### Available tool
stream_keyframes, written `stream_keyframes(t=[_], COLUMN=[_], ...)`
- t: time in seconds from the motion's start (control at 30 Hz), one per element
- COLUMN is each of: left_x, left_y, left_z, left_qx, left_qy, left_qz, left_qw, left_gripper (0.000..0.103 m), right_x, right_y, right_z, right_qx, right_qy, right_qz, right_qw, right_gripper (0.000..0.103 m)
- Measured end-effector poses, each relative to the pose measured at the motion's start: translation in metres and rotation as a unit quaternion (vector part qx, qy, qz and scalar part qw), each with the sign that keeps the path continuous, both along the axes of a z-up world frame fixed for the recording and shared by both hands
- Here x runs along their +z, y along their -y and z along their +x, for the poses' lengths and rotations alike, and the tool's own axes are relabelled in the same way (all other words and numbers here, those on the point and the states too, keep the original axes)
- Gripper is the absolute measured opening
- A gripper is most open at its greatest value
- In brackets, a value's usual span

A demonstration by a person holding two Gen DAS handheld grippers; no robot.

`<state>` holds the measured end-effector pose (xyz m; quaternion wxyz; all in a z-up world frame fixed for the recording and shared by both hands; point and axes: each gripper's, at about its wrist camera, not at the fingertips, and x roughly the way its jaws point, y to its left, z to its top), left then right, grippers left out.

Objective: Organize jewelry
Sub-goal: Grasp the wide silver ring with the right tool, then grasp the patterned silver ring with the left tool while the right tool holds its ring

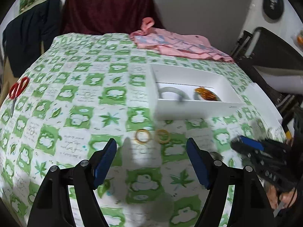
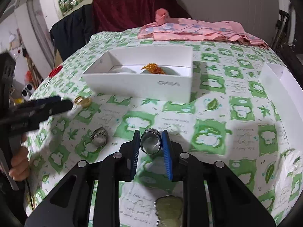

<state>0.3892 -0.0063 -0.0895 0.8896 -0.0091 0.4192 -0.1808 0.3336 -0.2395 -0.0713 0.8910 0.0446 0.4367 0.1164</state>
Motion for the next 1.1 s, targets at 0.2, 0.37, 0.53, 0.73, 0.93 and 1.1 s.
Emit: stream_keyframes(t=[0.2,0.37,0.53,0.73,0.93,1.1], left_x=[-0.003,-0.015,-0.025,-0.024,-0.016,-0.005], left_y=[0.047,0.082,0.09,0.089,0.071,0.059], left_z=[-0.026,-0.037,-0.029,-0.033,-0.025,-0.02], left_qx=[-0.086,-0.126,-0.135,-0.137,-0.104,-0.081], left_qy=[0.027,0.035,0.003,0.017,0.014,0.025], left_qz=[0.034,0.087,0.09,0.09,0.064,0.051], left_qw=[0.9954,0.9877,0.9868,0.9862,0.9925,0.9951], left_gripper=[0.074,0.067,0.039,0.028,0.028,0.028], right_x=[0.003,0.004,0.005,0.005,0.007,0.011], right_y=[0.019,0.023,0.028,0.032,0.034,0.034], right_z=[0.005,0.008,0.007,0.008,0.005,0.004], right_qx=[-0.031,-0.037,-0.045,-0.05,-0.048,-0.043], right_qy=[-0.008,-0.011,-0.011,-0.011,-0.007,-0.001], right_qz=[0.033,0.047,0.057,0.069,0.077,0.088], right_qw=[0.999,0.998,0.997,0.996,0.996,0.995], right_gripper=[0.022,0.022,0.022,0.022,0.022,0.022])
